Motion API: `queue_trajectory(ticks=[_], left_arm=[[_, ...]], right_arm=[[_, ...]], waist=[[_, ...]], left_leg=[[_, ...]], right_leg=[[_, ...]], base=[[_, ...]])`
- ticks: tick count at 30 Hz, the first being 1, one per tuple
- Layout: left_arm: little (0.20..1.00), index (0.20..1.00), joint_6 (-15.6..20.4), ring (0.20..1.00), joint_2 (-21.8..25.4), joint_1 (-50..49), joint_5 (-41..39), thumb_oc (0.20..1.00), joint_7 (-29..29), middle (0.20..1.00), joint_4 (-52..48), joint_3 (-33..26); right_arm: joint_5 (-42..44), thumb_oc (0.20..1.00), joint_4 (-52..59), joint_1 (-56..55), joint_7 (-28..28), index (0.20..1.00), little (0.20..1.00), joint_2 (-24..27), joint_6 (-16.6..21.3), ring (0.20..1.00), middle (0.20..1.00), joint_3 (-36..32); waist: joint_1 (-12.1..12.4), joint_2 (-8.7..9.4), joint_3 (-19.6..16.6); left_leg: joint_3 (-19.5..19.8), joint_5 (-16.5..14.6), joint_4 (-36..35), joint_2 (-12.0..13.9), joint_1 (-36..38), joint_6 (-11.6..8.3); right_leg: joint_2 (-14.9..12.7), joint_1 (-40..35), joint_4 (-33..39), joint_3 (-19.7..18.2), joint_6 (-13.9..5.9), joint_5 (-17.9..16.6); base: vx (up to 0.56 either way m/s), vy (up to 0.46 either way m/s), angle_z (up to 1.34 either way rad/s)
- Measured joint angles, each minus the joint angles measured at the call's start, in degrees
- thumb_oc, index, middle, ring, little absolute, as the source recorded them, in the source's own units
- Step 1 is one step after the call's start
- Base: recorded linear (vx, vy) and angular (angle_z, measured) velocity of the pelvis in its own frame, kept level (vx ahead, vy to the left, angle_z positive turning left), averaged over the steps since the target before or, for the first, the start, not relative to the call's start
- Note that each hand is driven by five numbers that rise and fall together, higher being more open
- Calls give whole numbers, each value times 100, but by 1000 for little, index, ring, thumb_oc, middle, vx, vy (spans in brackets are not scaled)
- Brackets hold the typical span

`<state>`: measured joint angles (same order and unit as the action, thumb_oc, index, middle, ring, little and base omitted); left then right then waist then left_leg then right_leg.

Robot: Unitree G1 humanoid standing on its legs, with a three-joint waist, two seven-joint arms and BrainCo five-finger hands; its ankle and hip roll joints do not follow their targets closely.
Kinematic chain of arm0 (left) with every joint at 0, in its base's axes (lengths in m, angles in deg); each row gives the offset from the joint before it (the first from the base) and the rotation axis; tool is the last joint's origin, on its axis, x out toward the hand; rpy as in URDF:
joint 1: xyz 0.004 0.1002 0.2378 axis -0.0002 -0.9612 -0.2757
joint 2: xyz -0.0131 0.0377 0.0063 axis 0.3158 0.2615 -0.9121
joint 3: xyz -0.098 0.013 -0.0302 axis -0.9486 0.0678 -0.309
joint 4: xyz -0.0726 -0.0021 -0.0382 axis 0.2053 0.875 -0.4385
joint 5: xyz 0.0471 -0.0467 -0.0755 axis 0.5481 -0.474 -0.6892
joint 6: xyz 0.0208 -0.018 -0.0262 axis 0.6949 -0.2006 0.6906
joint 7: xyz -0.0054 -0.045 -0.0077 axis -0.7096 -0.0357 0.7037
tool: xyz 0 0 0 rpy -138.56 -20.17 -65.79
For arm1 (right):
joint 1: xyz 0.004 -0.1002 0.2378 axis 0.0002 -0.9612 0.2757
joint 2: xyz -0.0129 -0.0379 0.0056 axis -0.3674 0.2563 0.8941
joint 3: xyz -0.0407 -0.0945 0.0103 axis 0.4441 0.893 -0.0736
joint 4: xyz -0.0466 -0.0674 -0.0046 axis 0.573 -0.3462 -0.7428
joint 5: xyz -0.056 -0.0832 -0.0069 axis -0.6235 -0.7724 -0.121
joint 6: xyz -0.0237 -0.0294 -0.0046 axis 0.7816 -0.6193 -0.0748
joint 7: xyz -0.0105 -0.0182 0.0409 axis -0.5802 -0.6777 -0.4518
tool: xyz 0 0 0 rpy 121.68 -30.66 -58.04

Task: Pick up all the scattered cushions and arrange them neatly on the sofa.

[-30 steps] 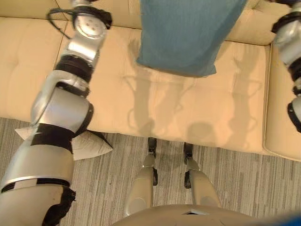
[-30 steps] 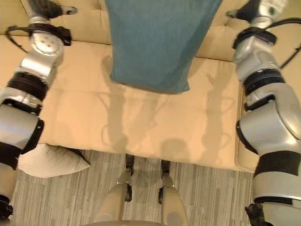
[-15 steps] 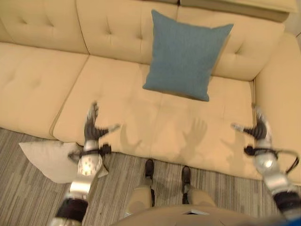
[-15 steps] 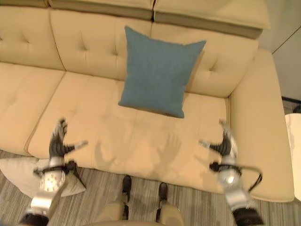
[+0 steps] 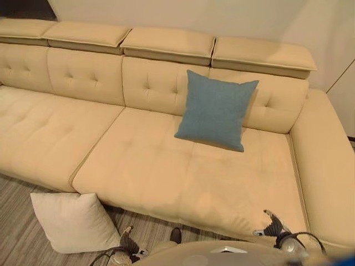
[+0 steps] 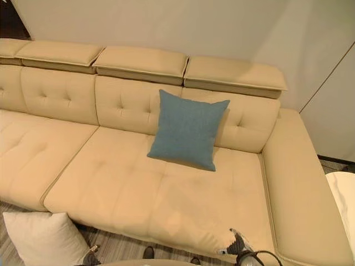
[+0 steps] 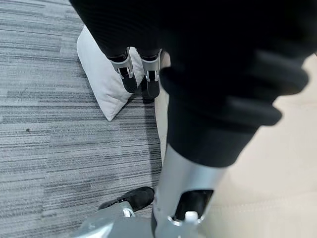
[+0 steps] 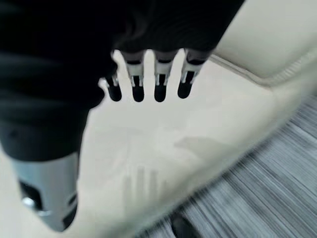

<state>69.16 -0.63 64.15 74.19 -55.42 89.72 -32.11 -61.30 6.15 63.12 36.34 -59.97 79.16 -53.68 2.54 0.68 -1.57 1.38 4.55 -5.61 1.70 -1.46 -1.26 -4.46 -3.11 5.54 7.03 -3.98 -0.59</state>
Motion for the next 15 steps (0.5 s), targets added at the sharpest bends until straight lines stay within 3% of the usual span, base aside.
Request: queue_trajectory(ticks=[2, 3, 4, 5, 6, 7, 8, 9, 10, 11, 13, 14, 15], left_arm=[[1000, 1000, -32, 1000, -7, -9, 12, 1000, 39, 1000, 121, -8], [1000, 1000, -79, 1000, 7, 113, 11, 1000, 38, 1000, 113, 16], [1000, 1000, -86, 1000, 28, 329, 11, 1000, 31, 1000, 105, 85], [1000, 1000, -124, 1000, 119, 820, 9, 1000, 20, 1000, 86, 165], [1000, 1000, -100, 1000, 193, 1140, 6, 1000, -18, 1000, -179, 219], [1000, 1000, -86, 1000, 244, 1199, 5, 1000, -28, 1000, -300, 241], [1000, 1000, -107, 1000, 119, 1148, -33, 1000, -91, 1000, -324, 283], [1000, 1000, -104, 1000, 83, 1167, -44, 1000, -107, 1000, -335, 295], [1000, 1000, -105, 1000, 72, 1081, -78, 1000, -137, 1000, -313, 401], [1000, 1000, -125, 1000, 44, 925, -96, 1000, -133, 1000, -291, 441], [1000, 1000, -189, 1000, -47, 751, -234, 1000, -130, 1000, -258, 435], [1000, 1000, -238, 1000, -28, 753, -320, 1000, -130, 1000, -41, 336], [1000, 1000, -234, 1000, -24, 809, -320, 1000, -138, 1000, 7, 95]], right_arm=[[9, 1000, -249, 24, 18, 1000, 1000, -150, -88, 1000, 1000, 14], [9, 1000, -240, 170, 35, 1000, 1000, -118, -119, 1000, 1000, 56], [21, 1000, -186, 409, 40, 1000, 1000, -110, -147, 1000, 1000, 144], [140, 1000, 82, 457, 38, 1000, 1000, -171, -190, 1000, 1000, 121], [241, 1000, 152, 621, 58, 1000, 1000, -208, -193, 1000, 1000, 120], [252, 1000, 161, 716, 58, 1000, 1000, -231, -194, 1000, 1000, 94], [372, 1000, 349, 947, 31, 1000, 1000, -145, -175, 1000, 1000, 37], [458, 1000, 488, 959, 34, 1000, 1000, -140, -147, 1000, 1000, 41], [473, 1000, 433, 1007, 33, 1000, 1000, -176, -115, 1000, 1000, 95], [478, 1000, 411, 1007, 24, 1000, 1000, -128, -126, 1000, 1000, 129], [476, 1000, 180, 1025, 23, 1000, 1000, -131, -144, 1000, 1000, 283], [473, 1000, 95, 984, 18, 1000, 1000, -152, -193, 1000, 1000, 346], [473, 1000, 90, 926, 15, 1000, 1000, -77, -203, 1000, 1000, 347]], waist=[[41, 8, 93], [112, 14, 279], [167, -103, 497], [85, -67, 547], [183, 23, 682], [288, 75, 735], [376, -55, 780], [321, 3, 878], [453, 116, 958], [460, -8, 955], [477, 6, 1094], [441, 343, 1079], [238, 342, 1089]], left_leg=[[0, 29, 6, -91, 86, 94], [62, 90, 7, -151, 112, 150], [227, 221, 45, -144, -16, 176], [796, 454, 66, -201, -519, -113], [1009, 562, 39, -214, -772, -270], [993, 537, 39, -282, -845, -235], [1026, 362, 72, -227, -1030, -347], [989, -265, 260, -209, -1188, -945], [825, -463, 734, -238, -1317, -652], [852, -467, 787, -57, -1411, -561], [779, -646, 906, 32, -1640, -693], [156, -494, 1163, -71, -1574, -467], [-81, -495, 1307, 42, -1023, -466]], right_leg=[[-66, -23, -236, 2, -29, 34], [-98, 67, -617, -20, -99, 144], [-125, 549, -1508, -96, -248, 507], [309, 1102, -2403, -736, -157, 1060], [668, 1221, -2658, -797, 81, 1326], [688, 1248, -2550, -793, 297, 1449], [803, 1068, -2226, -499, 667, 1411], [826, 937, -1827, -465, 844, 1172], [759, 895, -1650, -283, 1073, 952], [919, 937, -1655, -176, 1067, 873], [946, 984, -1439, 198, 1210, 725], [661, 888, -1018, 185, 1336, 445], [619, 632, -417, 177, 1132, 33]], base=[[-332, 63, 1], [-456, -27, 21], [-327, -74, 126], [-167, -230, 204], [-70, -264, 200], [-104, -306, 148], [-217, -279, 139], [-258, -254, 167], [-329, -224, 141], [-251, -113, 102], [-206, -54, 79], [-232, -20, 47], [-235, 24, 48]])
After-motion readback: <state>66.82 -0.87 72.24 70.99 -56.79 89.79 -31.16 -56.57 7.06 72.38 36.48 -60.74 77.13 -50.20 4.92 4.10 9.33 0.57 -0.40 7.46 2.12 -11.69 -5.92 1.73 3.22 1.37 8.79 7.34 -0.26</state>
